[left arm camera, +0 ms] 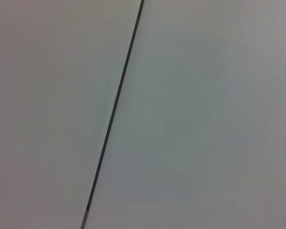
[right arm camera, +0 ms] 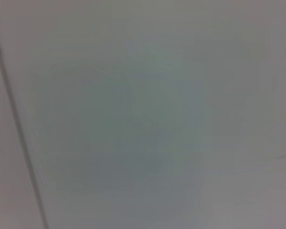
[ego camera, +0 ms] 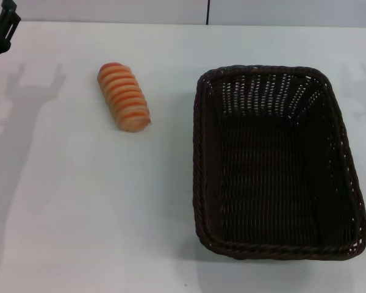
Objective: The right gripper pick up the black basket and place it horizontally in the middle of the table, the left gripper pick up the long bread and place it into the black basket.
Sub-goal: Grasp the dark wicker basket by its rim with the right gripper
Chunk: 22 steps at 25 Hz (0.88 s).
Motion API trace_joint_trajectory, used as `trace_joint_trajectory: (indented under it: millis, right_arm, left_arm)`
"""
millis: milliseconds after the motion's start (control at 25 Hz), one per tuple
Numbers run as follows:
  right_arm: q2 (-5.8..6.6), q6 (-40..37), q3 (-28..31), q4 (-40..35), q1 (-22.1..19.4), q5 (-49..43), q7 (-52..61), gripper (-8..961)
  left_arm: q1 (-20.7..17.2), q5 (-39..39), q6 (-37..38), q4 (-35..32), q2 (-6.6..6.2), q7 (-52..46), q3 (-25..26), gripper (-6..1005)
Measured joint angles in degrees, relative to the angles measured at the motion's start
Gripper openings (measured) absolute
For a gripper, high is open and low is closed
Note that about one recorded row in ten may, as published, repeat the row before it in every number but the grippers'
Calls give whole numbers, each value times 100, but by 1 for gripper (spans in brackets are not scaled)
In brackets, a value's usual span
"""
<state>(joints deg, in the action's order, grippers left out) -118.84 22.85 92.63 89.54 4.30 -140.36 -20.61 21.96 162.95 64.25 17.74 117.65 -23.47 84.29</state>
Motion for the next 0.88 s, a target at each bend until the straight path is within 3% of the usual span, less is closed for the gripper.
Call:
trace_joint_trajectory:
  millis: [40,320,640,840,880]
  right_arm:
    - [-10,504,116,215,89,-138,58,494]
    - [-5,1819,288,731,221,-227,355,406]
    - [-25,2502,115,1592,13,-1002,987,447]
    - [-19,3207,147,1765,210,-1021,1151,472]
    - [-19,3207,147,1765,210,-1021,1151,514]
  left_arm:
    - [7,0,6,1,-4,0,0,860]
    - [10,0,58,2,-27,0,8,860]
    - [-11,74,233,2,-64,30,37,860]
    - [-40,75,367,2,-91,19,36,860]
    - [-40,75,367,2,-91,19,36,860]
